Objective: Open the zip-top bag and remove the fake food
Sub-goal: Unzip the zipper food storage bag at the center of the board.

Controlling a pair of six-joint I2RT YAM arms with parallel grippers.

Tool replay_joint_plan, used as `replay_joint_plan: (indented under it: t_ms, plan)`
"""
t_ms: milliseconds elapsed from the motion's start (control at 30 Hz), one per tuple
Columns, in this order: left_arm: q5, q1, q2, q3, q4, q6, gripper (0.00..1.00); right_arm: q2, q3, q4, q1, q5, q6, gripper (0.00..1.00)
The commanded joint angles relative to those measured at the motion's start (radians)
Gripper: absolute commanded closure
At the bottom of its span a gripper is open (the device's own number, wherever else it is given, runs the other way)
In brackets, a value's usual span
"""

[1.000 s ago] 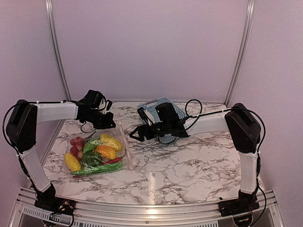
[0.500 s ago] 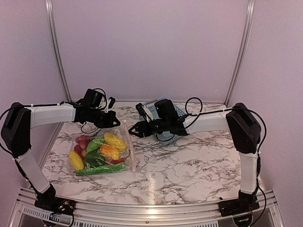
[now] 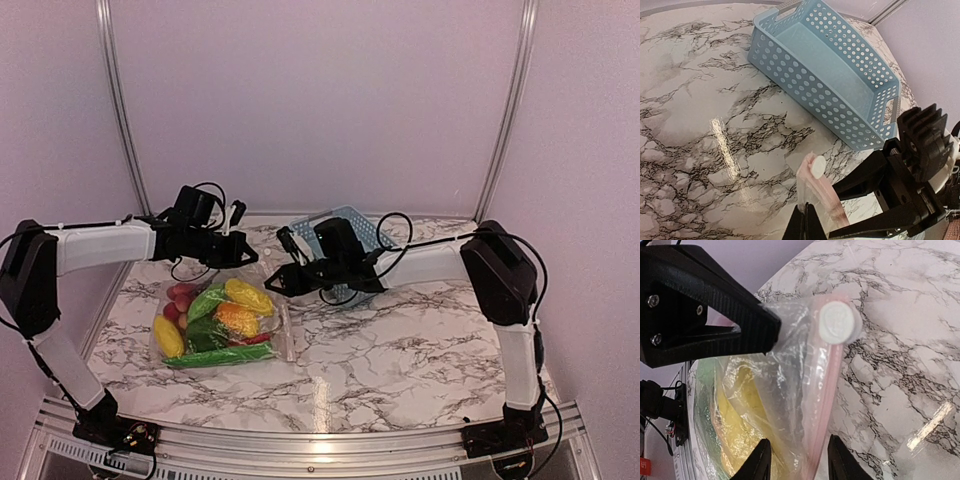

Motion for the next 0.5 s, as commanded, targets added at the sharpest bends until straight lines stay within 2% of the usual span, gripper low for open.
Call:
replay_joint_plan:
  t_ms: [0, 167, 367, 467]
  plan:
    - [0.017, -0.003, -0.05, -0.022, 0.053, -0.007, 1.0, 0.008, 0.043, 0.008, 0.005, 0.01, 0.015, 0.7]
    - [0.02, -0.005, -0.062, -0.035, 0.073, -0.008, 1.0, -0.031, 0.042, -0.024, 0.005, 0.028, 0.0, 1.0]
    - [0.027, -0.006, -0.107, -0.036, 0.081, 0.008, 0.99, -0.125, 0.036, -0.094, 0.005, 0.077, -0.041, 1.0]
    - [0.021, -0.006, -0.136, -0.039, 0.085, 0.027, 0.81, -0.175, 0.063, -0.157, 0.005, 0.109, -0.08, 1.0]
